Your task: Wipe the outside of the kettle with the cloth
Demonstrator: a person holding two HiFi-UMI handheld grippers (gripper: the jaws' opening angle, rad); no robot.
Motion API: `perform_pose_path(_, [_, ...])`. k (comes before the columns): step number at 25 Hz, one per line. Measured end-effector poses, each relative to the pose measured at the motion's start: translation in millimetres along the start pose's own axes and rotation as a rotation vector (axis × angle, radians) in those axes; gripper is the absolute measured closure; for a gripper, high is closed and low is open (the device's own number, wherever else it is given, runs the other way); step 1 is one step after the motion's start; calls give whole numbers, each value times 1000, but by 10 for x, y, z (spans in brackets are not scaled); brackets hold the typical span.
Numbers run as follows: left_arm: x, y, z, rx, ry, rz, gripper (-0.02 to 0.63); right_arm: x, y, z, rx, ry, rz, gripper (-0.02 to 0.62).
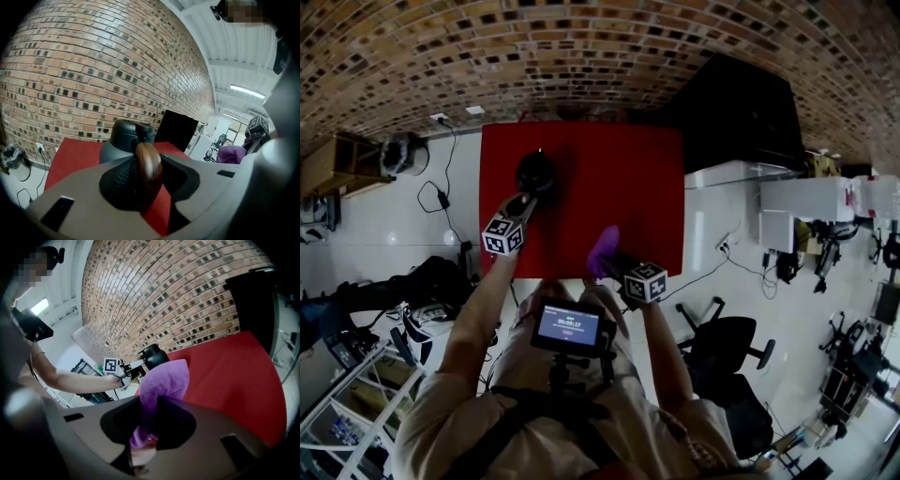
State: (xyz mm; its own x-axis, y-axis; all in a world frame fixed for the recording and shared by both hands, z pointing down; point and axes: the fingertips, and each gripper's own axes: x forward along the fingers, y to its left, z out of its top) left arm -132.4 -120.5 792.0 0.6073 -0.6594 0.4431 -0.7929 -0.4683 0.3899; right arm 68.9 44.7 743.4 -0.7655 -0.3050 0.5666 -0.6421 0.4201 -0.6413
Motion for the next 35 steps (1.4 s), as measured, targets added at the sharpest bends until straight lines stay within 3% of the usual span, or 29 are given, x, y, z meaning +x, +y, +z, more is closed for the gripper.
perform_pose_path(8, [-127, -159, -384, -40, 38, 17, 479, 49, 37, 8, -26, 9, 23, 503])
perform_pose_path(14, [-158, -256, -455, -100, 50, 51, 341, 77, -16, -39, -57, 25, 20, 503])
perform_pose_path(23, [-592, -204, -561, -118, 51, 136, 341, 97, -9, 145, -100, 31, 18, 503])
perform_pose_path(35, [-1206, -98, -698, -163, 22, 241, 342, 385, -140, 480, -193, 48, -46, 503])
